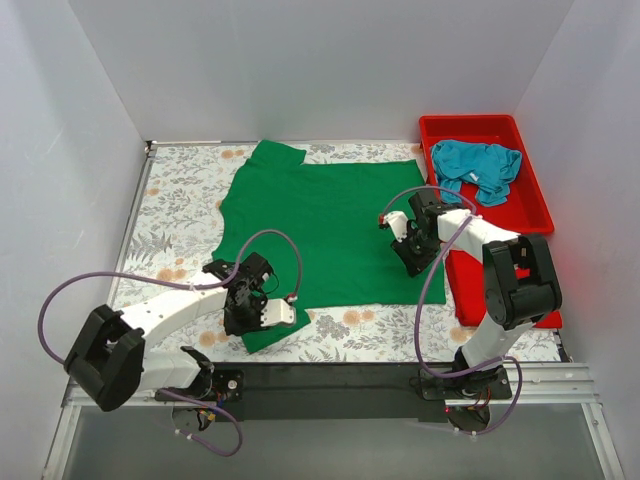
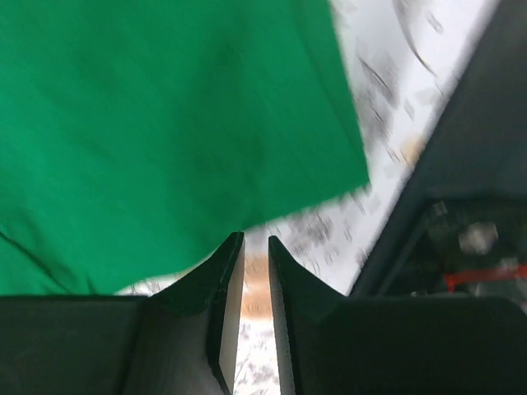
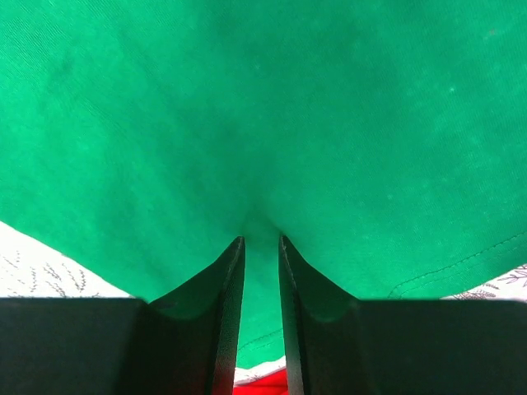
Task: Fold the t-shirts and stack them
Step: Flatten the tshirt out
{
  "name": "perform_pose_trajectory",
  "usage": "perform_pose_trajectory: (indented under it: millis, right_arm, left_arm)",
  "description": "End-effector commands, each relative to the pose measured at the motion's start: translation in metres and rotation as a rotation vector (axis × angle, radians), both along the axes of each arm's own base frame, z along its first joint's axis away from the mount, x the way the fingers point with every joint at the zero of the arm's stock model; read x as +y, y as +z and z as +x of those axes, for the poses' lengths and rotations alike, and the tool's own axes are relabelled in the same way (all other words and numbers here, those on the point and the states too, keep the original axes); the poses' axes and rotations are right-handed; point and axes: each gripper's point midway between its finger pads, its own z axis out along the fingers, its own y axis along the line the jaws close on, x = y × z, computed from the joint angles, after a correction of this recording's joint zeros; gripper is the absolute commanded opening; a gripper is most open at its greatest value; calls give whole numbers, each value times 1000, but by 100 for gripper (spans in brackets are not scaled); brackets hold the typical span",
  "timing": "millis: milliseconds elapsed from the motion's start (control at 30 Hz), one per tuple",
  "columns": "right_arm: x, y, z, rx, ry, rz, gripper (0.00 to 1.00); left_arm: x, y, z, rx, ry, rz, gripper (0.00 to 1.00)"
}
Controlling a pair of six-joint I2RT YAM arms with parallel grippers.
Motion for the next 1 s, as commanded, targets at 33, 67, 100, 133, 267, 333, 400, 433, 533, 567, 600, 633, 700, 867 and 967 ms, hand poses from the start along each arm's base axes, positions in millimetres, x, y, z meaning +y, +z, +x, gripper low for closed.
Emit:
perform_pose_trajectory:
  millis: [33, 67, 100, 133, 267, 333, 400, 433, 533, 567, 600, 633, 700, 867, 967]
  right_arm:
    - [-10, -1, -8, 14, 24, -33, 29]
    - [-10, -1, -9, 15, 27, -33, 29]
    - [-11, 0, -10, 15, 33, -33, 28]
    - [-11, 1, -11, 12, 36, -31, 29]
    - [-13, 3, -16, 10, 52, -34, 28]
    - [-14, 7, -18, -1, 62, -34, 28]
    - [-18, 7, -20, -6, 66, -53, 28]
    - [-20, 9, -20, -17, 71, -58, 27]
    - [-22, 15, -22, -32, 81, -67, 27]
    - [-25, 16, -22, -38, 84, -77, 28]
    - [-26, 19, -22, -51, 87, -83, 28]
    - [-29, 19, -22, -55, 91, -94, 28]
    - [-37, 16, -25, -56, 106, -130, 28]
    - [-48, -12, -36, 11, 110, -181, 28]
    - [-47, -20, -40, 40, 100, -173, 27]
  left_arm:
    - [13, 39, -6, -16, -200, 10, 17]
    - [11, 43, -5, -27, -199, -2, 16]
    - [6, 50, -4, -23, -193, -21, 16]
    - [2, 52, -2, -19, -161, -34, 16]
    - [-21, 54, 25, -62, -12, -110, 14]
    - [-26, 48, 53, -113, 71, -139, 15]
    - [-24, 43, 82, -173, 193, -162, 15]
    - [-20, 35, 92, -169, 241, -152, 15]
    - [-6, 30, 131, -151, 420, -190, 15]
    - [-5, 39, 147, -167, 452, -208, 15]
    - [4, 39, 155, -171, 510, -212, 15]
    - [9, 36, 159, -166, 529, -207, 15]
    - [22, 28, 162, -179, 551, -183, 15]
    - [51, -9, 136, -124, 586, -90, 15]
    - [70, -23, 117, -90, 616, -17, 15]
